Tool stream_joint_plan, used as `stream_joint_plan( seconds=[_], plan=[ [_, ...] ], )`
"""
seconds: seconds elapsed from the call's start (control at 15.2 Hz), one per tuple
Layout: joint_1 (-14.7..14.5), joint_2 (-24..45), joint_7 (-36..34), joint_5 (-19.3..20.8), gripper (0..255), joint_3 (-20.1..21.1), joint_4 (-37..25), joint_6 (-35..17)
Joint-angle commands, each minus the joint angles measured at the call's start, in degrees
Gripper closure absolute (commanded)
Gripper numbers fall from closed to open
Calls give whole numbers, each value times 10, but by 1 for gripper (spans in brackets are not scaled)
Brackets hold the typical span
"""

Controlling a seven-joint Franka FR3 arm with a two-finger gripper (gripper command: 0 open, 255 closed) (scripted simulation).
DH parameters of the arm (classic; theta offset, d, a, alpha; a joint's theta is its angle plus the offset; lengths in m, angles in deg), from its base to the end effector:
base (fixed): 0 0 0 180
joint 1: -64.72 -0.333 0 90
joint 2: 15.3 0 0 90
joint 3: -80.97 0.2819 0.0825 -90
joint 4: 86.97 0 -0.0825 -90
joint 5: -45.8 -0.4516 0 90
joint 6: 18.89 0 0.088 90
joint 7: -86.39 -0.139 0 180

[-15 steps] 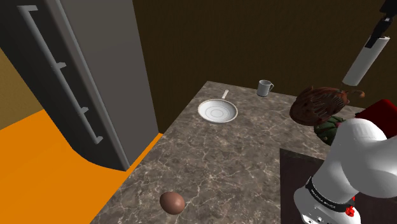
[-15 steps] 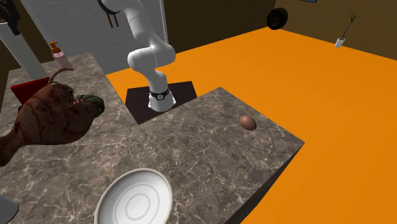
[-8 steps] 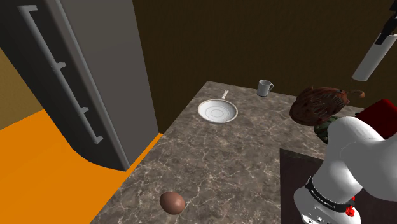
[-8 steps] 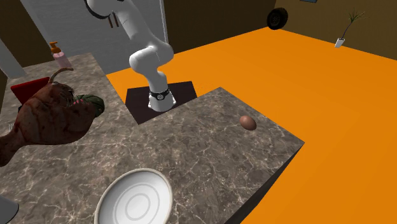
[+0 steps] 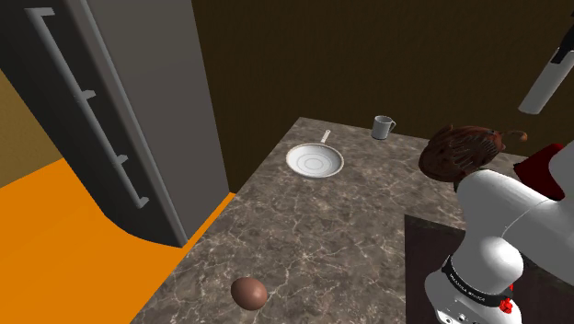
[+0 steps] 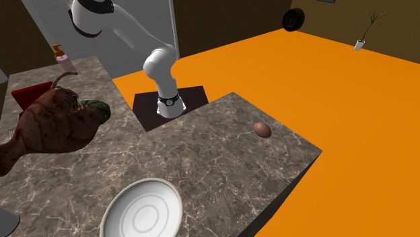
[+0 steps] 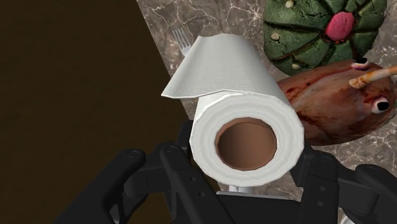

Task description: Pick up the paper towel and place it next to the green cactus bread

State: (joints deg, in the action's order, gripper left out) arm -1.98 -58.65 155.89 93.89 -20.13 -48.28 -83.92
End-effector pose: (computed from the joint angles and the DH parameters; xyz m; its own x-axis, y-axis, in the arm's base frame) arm 0.1093 -0.6762 0.6598 0.9978 0.0326 0.0575 0.0295 -0.9981 0.0541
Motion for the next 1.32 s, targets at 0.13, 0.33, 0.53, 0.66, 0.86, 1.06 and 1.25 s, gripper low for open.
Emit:
stream_joint_plan(
  seconds=[0.13, 0.33, 0.53, 0.66, 0.86, 1.06, 1.25],
  plan=[
    [82, 4, -28, -23, 255, 36, 109, -51],
    [128, 4, -42, -33, 255, 55, 173, -84],
    [162, 1, -54, -38, 255, 69, 224, -113],
    [182, -1, -60, -40, 255, 77, 254, -130],
    [206, -6, -69, -40, 255, 85, 295, -155],
    [227, -11, -76, -39, 255, 91, 330, -177],
    [244, -17, -84, -36, 255, 94, 363, -199]
  ],
)
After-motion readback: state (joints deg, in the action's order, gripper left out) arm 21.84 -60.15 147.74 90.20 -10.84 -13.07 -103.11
